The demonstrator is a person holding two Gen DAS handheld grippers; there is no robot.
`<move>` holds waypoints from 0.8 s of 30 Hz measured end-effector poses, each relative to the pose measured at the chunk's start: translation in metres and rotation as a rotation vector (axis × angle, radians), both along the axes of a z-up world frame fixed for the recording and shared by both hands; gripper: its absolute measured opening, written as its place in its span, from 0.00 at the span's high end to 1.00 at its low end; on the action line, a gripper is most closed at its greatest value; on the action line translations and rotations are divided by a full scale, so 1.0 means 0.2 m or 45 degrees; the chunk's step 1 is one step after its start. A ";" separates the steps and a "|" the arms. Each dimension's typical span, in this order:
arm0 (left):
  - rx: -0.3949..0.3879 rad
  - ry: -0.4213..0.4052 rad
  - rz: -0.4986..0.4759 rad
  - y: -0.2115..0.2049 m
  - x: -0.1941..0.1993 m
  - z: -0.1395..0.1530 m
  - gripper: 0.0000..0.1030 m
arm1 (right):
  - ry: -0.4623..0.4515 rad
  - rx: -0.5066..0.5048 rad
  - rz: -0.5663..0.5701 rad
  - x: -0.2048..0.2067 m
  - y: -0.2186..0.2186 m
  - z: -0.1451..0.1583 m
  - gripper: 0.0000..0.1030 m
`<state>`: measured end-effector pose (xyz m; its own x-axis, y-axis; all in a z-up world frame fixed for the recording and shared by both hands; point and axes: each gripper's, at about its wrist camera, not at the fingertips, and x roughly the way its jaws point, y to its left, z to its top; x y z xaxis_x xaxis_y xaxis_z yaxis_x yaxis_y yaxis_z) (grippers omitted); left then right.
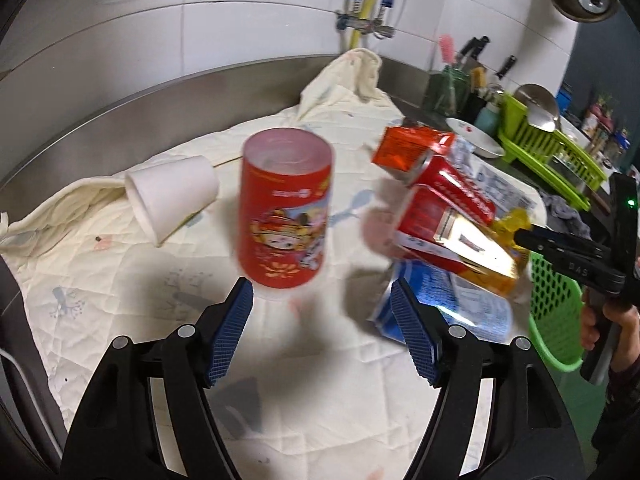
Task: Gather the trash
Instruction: 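Grasp the yellow wrapper with the right tool while the left tool grasps the red paper cup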
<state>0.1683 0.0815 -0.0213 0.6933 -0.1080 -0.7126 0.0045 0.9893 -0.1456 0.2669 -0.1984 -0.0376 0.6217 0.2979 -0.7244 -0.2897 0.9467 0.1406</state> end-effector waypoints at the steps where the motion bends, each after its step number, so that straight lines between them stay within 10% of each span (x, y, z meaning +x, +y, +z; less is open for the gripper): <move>1: 0.003 0.001 0.004 0.01 0.00 0.00 0.31 | 0.006 0.004 0.002 0.01 0.00 -0.01 0.54; 10: 0.044 -0.007 0.066 0.08 0.13 -0.06 0.20 | 0.032 0.037 0.010 0.04 0.00 -0.05 0.78; 24: 0.053 -0.070 0.061 0.09 0.32 -0.07 0.12 | -0.069 0.042 0.015 -0.06 -0.01 0.06 0.80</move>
